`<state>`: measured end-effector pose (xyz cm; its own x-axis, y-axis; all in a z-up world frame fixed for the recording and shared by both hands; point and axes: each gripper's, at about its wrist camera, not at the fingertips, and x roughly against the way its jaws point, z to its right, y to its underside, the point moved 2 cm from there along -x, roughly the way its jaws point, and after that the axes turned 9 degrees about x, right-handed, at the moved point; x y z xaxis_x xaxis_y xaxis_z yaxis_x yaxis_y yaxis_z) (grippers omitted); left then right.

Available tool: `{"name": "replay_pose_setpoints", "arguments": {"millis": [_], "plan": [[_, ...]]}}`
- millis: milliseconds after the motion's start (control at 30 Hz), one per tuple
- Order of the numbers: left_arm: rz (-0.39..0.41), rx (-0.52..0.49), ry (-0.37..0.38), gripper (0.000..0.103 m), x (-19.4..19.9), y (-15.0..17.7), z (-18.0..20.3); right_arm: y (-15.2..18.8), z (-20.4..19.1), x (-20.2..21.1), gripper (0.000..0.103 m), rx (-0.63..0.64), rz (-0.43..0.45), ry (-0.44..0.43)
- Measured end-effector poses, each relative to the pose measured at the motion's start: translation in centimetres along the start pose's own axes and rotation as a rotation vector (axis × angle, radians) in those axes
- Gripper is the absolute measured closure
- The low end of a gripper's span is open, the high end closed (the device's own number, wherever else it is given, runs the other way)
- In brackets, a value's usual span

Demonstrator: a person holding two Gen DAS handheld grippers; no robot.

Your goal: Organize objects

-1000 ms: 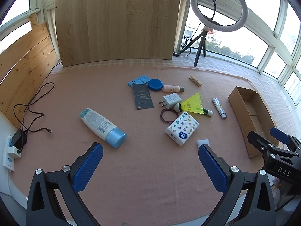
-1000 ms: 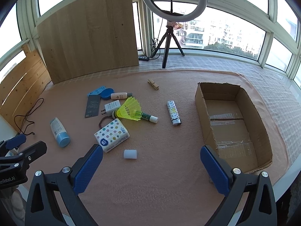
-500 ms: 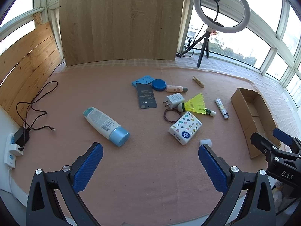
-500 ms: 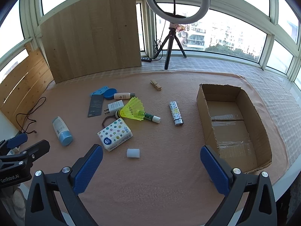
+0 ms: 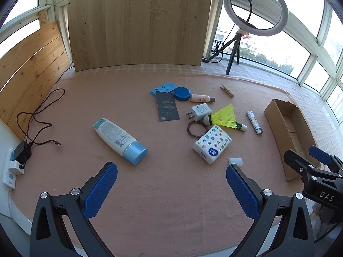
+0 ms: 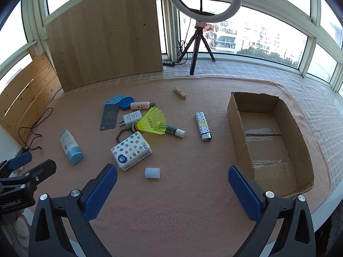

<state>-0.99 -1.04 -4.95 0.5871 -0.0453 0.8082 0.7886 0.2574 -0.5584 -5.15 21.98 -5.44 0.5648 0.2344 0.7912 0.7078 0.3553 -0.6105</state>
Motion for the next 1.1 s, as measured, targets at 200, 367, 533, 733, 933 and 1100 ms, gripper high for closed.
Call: {"name": "replay_pose_setpoints", "arguments": {"millis": [200, 367, 533, 733, 933, 1100], "plan": [[-0.013, 0.002, 0.001, 0.001, -0.9, 0.1, 0.2, -0.4, 0.2, -0.8, 0.001, 0.0, -0.013, -0.029], [-0.032, 0.01, 0.008, 0.001, -2.1, 0.1, 0.3, -1.0, 0.5, -1.8, 0.001, -0.005, -0.025, -0.073], [-0.052, 0.042, 0.023, 0.001, -3.5, 0.0, 0.0, -1.9, 0.6, -3.3, 0.003, -0.002, -0.041, -0.115], [-0.067, 0.038, 0.017, 0.001, -5.2, 0.0, 0.2, -2.7, 0.4, -5.8, 0.009, -0.005, -0.087, -0.188], [-0.087, 0.05, 0.022, 0.001, -6.8, 0.1, 0.3, -3.1, 0.3, -8.8, 0.024, -0.036, -0.156, -0.272], [-0.096, 0.053, 0.026, 0.001, -7.8, 0.2, 0.5, -3.4, -0.3, -11.2, 0.038, -0.043, -0.218, -0.328]]}}
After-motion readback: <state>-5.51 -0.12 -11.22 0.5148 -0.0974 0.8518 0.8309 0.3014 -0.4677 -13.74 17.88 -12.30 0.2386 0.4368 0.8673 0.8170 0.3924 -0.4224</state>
